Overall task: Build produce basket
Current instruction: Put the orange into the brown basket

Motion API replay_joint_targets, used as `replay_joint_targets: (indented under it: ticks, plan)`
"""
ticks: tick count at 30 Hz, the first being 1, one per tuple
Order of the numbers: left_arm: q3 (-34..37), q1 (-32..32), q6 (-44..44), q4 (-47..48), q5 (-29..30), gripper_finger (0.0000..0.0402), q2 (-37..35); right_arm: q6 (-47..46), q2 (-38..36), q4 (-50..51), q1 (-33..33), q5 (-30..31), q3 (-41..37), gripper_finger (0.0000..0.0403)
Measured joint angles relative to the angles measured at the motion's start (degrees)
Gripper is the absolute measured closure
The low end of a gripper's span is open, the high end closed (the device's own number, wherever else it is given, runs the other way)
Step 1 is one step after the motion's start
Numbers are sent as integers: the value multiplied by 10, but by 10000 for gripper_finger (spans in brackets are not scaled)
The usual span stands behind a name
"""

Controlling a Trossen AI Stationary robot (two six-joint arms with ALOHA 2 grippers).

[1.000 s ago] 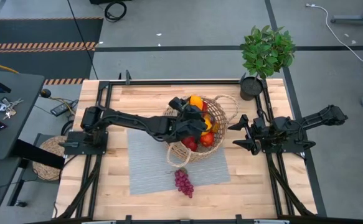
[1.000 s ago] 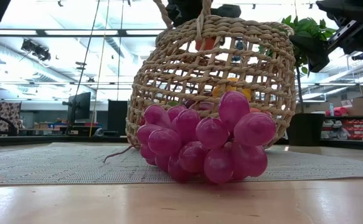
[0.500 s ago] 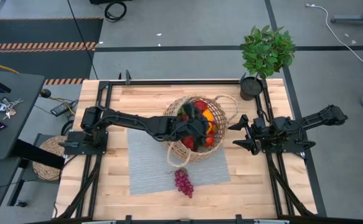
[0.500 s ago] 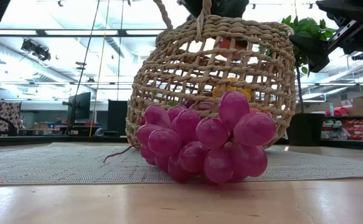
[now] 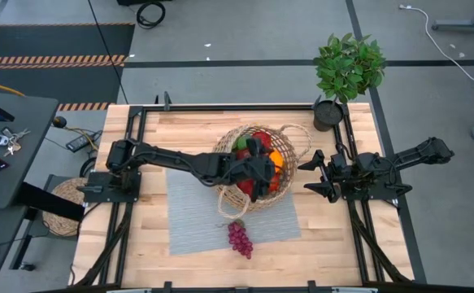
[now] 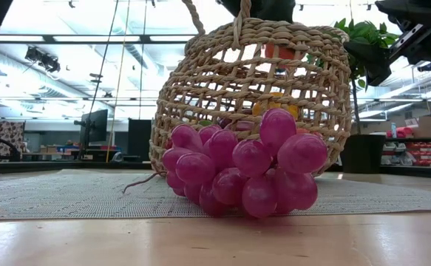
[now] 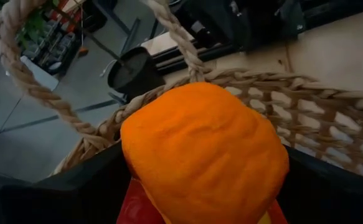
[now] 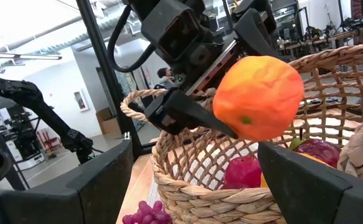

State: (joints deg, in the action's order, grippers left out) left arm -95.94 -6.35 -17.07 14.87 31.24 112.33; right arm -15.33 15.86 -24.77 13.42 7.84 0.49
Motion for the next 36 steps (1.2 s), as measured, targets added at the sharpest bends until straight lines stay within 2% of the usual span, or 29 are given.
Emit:
replay_joint_targets:
  ticks: [26,30,32,36]
  plan:
    - [0,14,2,-11,3,60,0,0,0,0,0,0,0,55]
    - [0,14,35,-9,3,60,0,0,0,0,0,0,0,55]
    - [0,16,43,-2,-14,60,0,0,0,0,0,0,0,55]
    - [0,39,88,47,-92,61,0,0,0,0,0,0,0,55]
